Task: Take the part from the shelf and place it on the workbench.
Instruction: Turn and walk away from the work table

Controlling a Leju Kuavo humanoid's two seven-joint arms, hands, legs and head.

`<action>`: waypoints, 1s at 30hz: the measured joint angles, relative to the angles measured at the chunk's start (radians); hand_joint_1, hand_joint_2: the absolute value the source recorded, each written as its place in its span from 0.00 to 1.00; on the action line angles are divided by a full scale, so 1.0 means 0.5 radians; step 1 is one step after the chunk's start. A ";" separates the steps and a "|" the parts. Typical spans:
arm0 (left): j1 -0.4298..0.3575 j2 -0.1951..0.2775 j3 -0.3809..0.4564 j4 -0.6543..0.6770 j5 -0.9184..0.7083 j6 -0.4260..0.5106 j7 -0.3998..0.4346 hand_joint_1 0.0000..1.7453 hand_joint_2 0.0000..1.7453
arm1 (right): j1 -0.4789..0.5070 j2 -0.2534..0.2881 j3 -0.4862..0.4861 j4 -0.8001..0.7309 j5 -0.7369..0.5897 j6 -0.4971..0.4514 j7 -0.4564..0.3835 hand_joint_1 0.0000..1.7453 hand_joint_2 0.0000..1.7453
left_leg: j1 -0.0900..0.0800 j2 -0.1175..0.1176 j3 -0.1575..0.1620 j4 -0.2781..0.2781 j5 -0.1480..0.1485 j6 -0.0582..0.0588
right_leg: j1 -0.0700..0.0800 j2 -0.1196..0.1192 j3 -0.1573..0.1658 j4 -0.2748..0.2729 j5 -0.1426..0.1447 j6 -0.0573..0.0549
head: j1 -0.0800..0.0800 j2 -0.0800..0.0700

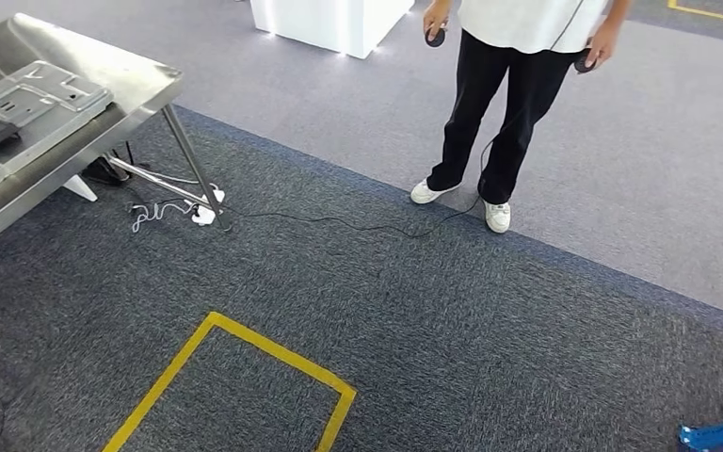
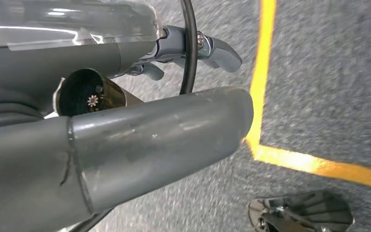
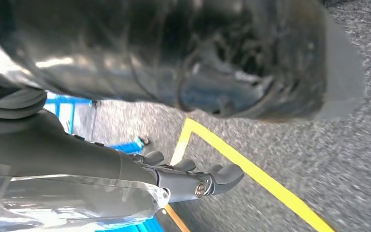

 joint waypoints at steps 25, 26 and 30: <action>-0.009 -0.008 0.002 0.000 0.001 0.008 -0.001 0.00 0.00 | -0.002 -0.002 -0.014 0.002 0.011 0.001 0.000 0.00 0.00 | 0.000 0.147 -0.083 0.313 -0.265 -0.037 | -0.006 -0.181 0.008 -0.020 0.003 -0.010 | 0.004 0.000; -0.004 -0.008 0.002 0.000 0.001 0.008 0.000 0.00 0.00 | -0.002 -0.003 -0.014 0.002 0.012 0.001 0.000 0.00 0.00 | -0.002 0.137 -0.140 0.417 -0.288 -0.032 | 0.002 -0.153 0.007 -0.017 0.002 -0.014 | 0.005 0.000; -0.001 -0.007 0.002 0.000 0.001 0.008 0.000 0.00 0.00 | 0.000 -0.001 -0.015 0.002 0.014 0.001 0.000 0.00 0.00 | -0.020 0.055 -0.059 0.150 -0.046 0.024 | 0.016 -0.041 0.016 -0.006 -0.003 -0.019 | 0.006 0.000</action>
